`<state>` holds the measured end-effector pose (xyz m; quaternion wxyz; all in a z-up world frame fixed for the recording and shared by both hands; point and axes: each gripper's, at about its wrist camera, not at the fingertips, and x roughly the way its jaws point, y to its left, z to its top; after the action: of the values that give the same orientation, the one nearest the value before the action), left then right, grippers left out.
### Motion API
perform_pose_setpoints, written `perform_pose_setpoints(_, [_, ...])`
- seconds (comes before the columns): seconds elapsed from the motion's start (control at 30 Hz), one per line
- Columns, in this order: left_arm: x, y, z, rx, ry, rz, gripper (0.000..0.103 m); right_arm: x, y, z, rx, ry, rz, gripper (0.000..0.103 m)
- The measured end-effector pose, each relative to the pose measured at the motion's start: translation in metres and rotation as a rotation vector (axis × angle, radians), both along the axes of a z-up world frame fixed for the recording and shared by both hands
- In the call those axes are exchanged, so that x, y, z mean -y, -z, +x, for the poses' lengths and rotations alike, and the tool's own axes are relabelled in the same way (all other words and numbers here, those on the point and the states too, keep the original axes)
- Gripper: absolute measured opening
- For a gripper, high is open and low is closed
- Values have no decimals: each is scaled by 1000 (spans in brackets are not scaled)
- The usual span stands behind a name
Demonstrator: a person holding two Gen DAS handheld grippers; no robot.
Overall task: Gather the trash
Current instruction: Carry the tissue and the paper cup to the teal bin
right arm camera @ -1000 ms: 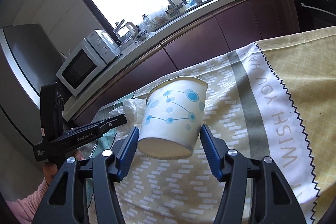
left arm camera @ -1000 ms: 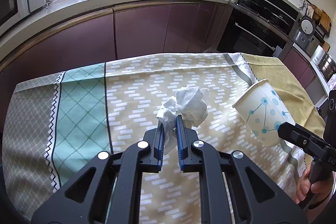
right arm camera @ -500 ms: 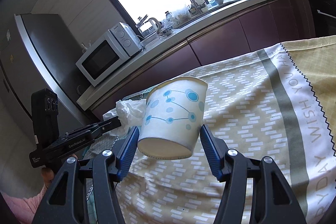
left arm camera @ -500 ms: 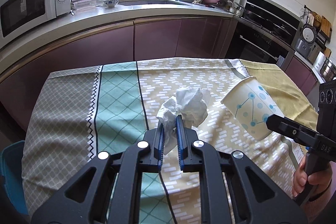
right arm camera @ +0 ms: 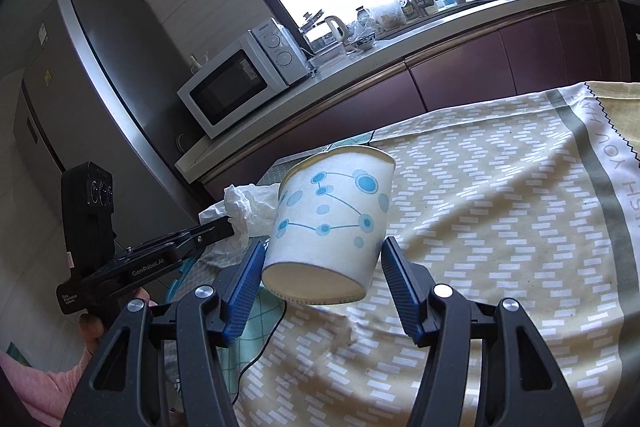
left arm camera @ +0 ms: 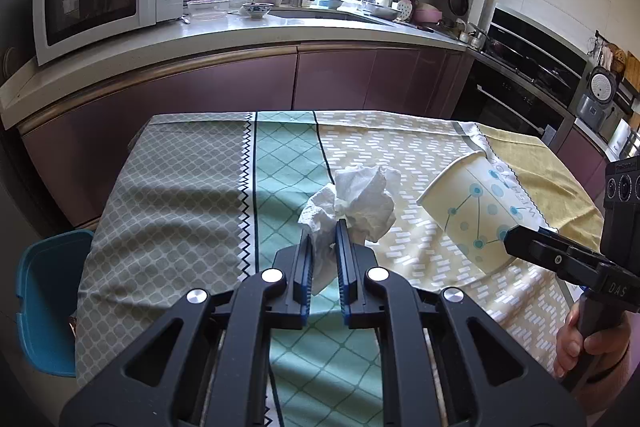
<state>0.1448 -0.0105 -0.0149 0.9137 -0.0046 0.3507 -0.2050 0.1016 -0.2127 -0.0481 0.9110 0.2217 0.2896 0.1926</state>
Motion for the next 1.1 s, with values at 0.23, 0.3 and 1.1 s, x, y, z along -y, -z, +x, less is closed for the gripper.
perform_pose_setpoints(0.23, [-21, -2, -15, 14, -41, -2, 11, -19, 1, 1, -7, -41, -3, 58])
perform_pose_setpoints(0.3, [-26, -4, -18, 23, -52, -4, 11, -25, 1, 1, -8, -53, -6, 58])
perform_pose_setpoints(1.1, [-76, -4, -45, 35, -165, -32, 11, -71, 0, 10, -12, -153, -16, 58])
